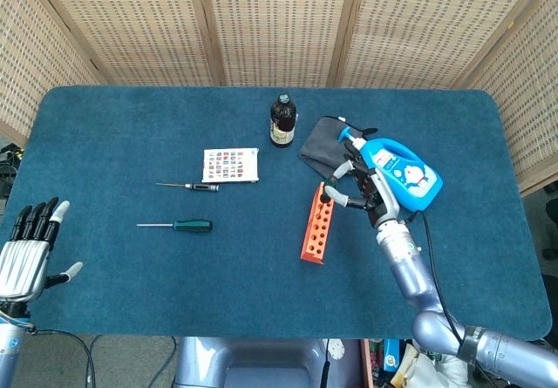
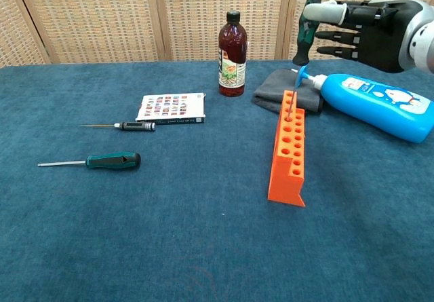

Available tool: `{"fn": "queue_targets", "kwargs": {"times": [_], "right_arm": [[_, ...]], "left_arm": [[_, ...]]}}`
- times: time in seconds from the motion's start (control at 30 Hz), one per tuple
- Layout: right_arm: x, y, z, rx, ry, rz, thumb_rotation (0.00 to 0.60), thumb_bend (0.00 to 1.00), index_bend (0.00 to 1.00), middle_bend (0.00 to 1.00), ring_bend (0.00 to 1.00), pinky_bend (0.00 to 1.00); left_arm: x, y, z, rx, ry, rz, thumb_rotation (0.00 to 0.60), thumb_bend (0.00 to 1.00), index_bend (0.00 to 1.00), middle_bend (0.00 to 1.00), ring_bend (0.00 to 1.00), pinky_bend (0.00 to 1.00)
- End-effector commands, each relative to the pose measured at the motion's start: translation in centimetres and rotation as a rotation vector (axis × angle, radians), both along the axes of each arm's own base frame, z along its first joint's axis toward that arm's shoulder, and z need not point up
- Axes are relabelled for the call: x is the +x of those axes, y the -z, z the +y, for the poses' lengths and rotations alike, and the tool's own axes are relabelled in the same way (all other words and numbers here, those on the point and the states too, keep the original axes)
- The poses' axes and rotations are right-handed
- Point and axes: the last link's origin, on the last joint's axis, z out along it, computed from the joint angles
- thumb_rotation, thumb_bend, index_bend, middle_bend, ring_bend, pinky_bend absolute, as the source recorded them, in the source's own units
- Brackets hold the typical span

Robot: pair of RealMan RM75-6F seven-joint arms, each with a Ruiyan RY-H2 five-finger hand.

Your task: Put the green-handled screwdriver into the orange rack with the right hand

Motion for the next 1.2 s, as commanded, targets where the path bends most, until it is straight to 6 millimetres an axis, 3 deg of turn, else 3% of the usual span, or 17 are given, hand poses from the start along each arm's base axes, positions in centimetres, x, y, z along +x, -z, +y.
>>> {"fn": "queue_targets", "kwargs": {"times": [0.03, 0.57, 1.2], "right_arm": [[-0.2, 0.1, 0.0, 0.003, 0.003, -0.004, 0.600, 0.23, 0.62, 0.00, 0.00, 0.00], [-0.5, 0.2, 0.4, 0.003, 0.007, -0.025, 0.600, 0.23, 0.62, 0.00, 0.00, 0.00], [-3.0, 3.2, 1.8, 0.045, 0.038, -0.132, 0.600, 0.23, 0.62, 0.00, 0.00, 0.00]], "left_arm": [[0.0, 0.1, 0.0, -0.001, 0.000, 0.002, 0.600, 0.00, 0.00, 0.00, 0.00, 0.00], [0.1, 0.1, 0.0, -0.001, 0.004, -0.001, 0.600, 0.00, 0.00, 0.00, 0.00, 0.00], [0.1, 0.1, 0.0, -0.003, 0.003, -0.001, 0.600, 0.00, 0.00, 0.00, 0.00, 0.00]]}}
